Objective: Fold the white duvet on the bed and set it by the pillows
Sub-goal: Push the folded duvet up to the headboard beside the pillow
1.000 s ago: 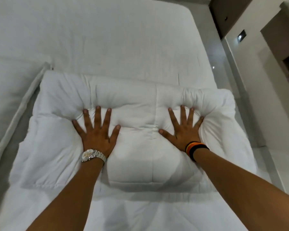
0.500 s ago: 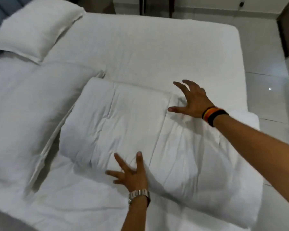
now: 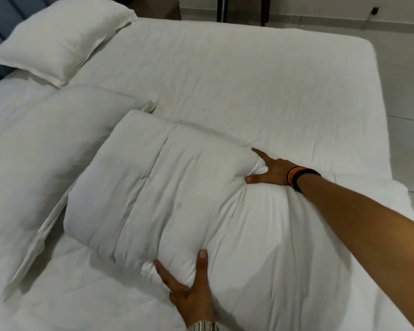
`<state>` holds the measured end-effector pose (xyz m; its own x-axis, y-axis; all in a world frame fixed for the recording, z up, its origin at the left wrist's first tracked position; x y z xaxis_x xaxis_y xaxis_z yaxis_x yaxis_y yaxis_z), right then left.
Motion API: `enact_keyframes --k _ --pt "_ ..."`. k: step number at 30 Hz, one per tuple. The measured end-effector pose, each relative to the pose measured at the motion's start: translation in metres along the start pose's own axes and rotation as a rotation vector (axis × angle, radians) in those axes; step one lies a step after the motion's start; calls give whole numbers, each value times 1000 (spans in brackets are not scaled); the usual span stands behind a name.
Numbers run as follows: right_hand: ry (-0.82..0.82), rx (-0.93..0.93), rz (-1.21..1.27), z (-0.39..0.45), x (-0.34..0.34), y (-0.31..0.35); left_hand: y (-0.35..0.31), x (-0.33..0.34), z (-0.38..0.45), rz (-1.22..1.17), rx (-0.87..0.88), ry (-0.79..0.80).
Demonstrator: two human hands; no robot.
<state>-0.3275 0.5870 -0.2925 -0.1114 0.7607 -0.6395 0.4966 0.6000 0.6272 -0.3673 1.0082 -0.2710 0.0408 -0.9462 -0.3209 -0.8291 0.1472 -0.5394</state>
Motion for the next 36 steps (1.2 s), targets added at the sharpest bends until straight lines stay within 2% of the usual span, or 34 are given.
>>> enact_keyframes --k 6,12,19,24,28,32,36 --pt "-87 -68 147 -38 3 37 -27 -18 -7 -88 118 69" --pt "-272 -223 311 -121 -27 130 -91 -74 -47 -143 237 189" --pt "-440 -266 360 -203 -33 256 -255 -150 -57 -66 470 466" --pt "-762 -299 368 -227 -5 359 -390 -180 -27 134 658 658" --pt "-958 -301 408 -205 30 446 -490 -208 5 272 723 775" --pt "-1034 -321 490 -159 64 533 -582 -246 45 355 801 770" --pt "-1043 -332 578 -103 96 610 -656 -299 91 403 831 722"
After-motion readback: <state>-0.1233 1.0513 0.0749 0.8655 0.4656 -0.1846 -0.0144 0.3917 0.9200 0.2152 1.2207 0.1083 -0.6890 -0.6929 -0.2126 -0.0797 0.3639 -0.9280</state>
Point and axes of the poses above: each hand's wrist, its own z-axis towards the middle knuckle, its own x-axis out of the palm, y = z × x, the point moved 8 cm from there along z, towards the middle knuckle, and after that the axes turned 15 degrees about -x, right-handed, at the moved point
